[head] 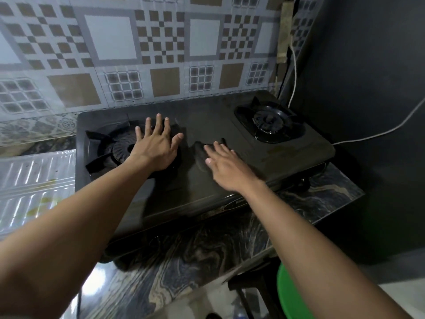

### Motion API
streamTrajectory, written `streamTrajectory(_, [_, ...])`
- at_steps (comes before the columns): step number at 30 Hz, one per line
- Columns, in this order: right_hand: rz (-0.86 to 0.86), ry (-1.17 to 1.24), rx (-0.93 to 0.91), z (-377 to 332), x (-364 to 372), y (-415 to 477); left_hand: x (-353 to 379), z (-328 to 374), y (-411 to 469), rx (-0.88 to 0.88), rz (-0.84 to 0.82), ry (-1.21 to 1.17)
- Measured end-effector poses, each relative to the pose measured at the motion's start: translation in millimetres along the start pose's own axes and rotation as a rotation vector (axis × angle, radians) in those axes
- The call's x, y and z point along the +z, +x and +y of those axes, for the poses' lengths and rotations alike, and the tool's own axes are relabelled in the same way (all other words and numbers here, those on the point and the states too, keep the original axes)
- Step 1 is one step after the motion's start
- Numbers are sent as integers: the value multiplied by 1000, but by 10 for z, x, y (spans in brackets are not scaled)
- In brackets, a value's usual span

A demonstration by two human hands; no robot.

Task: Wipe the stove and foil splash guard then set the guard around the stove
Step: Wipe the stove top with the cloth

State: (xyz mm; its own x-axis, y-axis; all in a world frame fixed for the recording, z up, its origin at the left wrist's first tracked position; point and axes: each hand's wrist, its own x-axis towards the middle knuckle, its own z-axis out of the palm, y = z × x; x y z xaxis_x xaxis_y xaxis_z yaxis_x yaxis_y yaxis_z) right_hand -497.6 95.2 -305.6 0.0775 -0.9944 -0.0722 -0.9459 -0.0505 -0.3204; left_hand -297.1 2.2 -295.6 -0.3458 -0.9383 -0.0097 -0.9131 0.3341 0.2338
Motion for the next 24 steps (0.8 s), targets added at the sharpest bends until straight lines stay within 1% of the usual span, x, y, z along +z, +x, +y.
streamTrajectory(5, [41,-26,211,723,-243,-10,2,-31,-8,8,-38,-19])
streamTrajectory(7, [41,-31,274,833,-270,-20,-1,-20,-21,6,-47,-25])
streamTrajectory(9, [58,-58,274,750,-209,-40,-6,-12,-32,4,-51,-30])
streamTrajectory(12, [108,-81,169,400,-45,-136,-12,-3,-27,-2,-49,-32])
streamTrajectory(18, [170,-86,-204,-395,335,-529,1,5,-14,-9,-48,-46])
streamTrajectory(21, [205,-62,-289,-420,436,-651,0,4,-16,-16,-48,-35])
streamTrajectory(24, [161,-49,-300,-241,335,-591,-1,16,-13,-18,-40,-17])
